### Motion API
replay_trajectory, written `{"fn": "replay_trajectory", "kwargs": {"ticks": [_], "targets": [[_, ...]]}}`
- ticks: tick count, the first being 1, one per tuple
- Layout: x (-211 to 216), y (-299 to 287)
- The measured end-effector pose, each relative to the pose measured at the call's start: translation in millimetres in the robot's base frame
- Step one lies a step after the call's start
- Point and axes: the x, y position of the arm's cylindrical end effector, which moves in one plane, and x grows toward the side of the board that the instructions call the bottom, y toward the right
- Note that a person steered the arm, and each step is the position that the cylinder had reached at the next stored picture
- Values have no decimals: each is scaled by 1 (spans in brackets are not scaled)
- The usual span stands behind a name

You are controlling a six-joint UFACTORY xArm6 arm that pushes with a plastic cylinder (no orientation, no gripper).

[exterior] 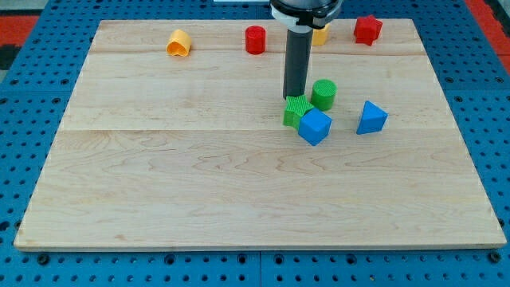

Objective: Keep the blue cube to the right of the green star

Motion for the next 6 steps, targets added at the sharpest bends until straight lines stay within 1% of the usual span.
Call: {"fn": "replay_trajectory", "kwargs": {"ticks": [1,2,3,4,5,6], "targets": [[23,-22],[74,-24],[88,-40],[70,-58],[46,-58],[48,-11]]}}
